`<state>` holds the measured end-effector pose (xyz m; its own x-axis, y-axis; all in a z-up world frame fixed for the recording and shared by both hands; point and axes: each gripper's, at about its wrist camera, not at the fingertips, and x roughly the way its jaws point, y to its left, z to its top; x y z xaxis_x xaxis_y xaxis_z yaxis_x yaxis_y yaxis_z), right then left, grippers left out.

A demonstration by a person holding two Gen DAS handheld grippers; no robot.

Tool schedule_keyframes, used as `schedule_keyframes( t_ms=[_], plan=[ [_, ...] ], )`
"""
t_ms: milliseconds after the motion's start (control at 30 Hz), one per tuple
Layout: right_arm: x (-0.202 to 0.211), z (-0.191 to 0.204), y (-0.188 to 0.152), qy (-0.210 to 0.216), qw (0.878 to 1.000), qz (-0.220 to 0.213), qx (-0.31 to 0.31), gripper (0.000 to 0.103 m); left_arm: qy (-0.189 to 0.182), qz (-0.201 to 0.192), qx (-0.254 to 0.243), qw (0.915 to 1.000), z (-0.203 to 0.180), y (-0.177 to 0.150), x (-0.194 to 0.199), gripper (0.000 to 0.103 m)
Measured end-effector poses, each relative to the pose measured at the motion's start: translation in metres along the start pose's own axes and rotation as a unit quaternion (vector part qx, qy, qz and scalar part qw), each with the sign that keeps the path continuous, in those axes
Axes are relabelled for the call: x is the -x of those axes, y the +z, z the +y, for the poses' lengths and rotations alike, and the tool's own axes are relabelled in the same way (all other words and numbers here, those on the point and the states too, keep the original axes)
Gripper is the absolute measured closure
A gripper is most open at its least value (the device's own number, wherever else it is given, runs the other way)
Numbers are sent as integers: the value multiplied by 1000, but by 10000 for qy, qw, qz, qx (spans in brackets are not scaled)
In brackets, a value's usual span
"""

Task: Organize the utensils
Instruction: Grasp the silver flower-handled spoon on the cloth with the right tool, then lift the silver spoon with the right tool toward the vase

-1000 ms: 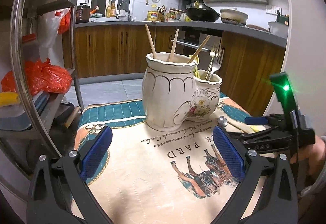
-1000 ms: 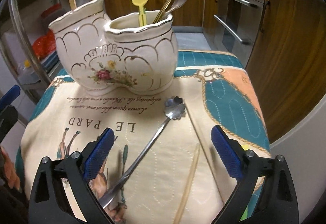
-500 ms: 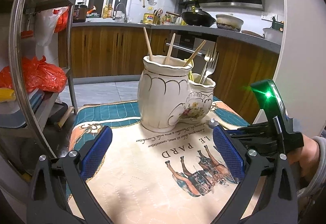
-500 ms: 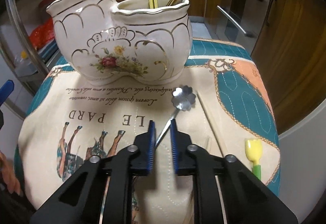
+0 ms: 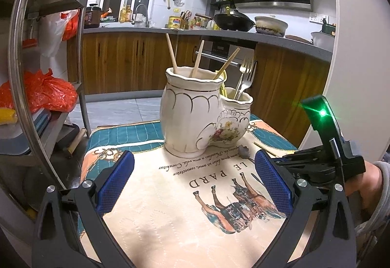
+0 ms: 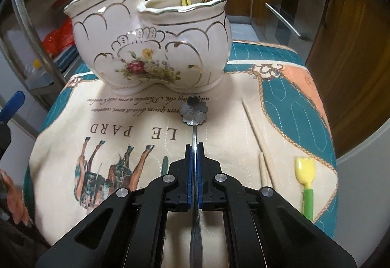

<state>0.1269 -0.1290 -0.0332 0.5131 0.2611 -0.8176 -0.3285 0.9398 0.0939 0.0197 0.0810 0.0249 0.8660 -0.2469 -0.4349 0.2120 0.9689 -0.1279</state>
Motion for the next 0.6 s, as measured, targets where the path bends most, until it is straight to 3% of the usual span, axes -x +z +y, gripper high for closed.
schedule_keyframes(
  t_ms=[233,600],
  plan=[
    [4,-5,1,244,9995,-216,-20,99,77,82,-30,9999,-2,3,-1,6],
    [72,-16,-2,676,9857,-1515,279,100,174,173,-233,9994,-24,7,-4,6]
  ],
)
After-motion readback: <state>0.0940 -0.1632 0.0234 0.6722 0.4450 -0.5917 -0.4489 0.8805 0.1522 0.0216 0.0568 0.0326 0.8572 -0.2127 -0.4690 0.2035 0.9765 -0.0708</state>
